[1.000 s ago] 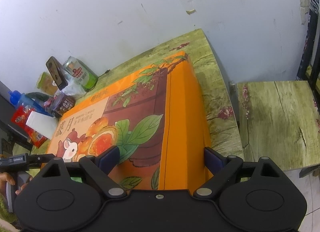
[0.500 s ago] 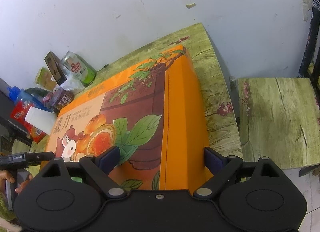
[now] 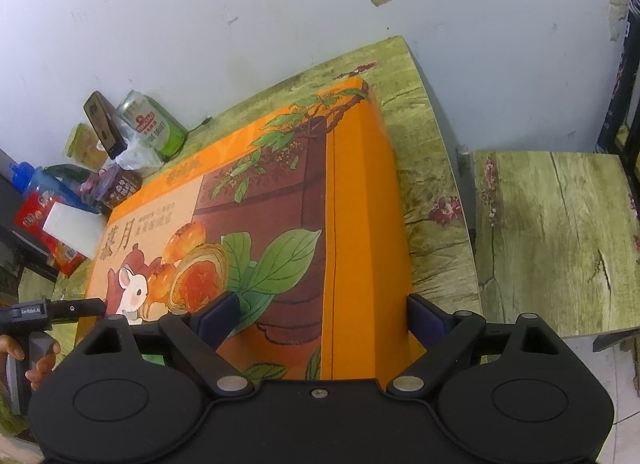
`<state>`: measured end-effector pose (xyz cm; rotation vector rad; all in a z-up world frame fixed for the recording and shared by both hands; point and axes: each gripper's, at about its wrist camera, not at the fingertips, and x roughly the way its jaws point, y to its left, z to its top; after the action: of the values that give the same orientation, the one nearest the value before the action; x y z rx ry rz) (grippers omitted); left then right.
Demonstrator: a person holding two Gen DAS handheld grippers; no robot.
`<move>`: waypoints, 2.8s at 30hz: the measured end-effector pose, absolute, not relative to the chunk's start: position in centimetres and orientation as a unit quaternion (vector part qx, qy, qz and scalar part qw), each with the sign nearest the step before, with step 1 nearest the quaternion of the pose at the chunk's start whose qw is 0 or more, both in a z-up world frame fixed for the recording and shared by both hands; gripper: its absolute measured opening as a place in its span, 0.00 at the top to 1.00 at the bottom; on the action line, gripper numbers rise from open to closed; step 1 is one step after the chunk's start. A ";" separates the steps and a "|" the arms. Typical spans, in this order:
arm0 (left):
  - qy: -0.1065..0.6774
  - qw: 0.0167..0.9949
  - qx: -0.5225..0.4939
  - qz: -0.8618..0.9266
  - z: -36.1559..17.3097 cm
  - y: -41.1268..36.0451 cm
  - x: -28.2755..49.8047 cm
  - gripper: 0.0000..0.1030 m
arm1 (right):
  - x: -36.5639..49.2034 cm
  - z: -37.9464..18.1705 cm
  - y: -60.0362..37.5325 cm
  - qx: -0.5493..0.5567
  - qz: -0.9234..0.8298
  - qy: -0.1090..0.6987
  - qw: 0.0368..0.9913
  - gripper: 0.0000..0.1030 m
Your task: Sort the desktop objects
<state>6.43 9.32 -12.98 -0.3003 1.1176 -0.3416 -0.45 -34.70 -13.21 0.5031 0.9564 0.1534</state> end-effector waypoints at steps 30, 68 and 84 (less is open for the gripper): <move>0.451 0.873 -0.131 -0.131 -8.6 9.0 7.8 0.00 | 3.8 -6.5 -35.0 0.160 0.018 0.404 0.901 0.19; 0.458 0.864 -0.024 -0.205 -11.6 0.1 13.6 0.01 | 14.0 -10.5 -32.5 0.092 0.030 0.496 0.863 0.61; 0.427 0.884 -0.040 -0.187 -9.7 1.5 12.0 0.00 | 12.1 -9.5 -33.1 0.133 0.024 0.477 0.868 0.60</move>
<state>11.98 1.51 -9.74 -0.0829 0.8888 -0.3886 12.15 -33.08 -9.55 0.2778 0.9984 0.0502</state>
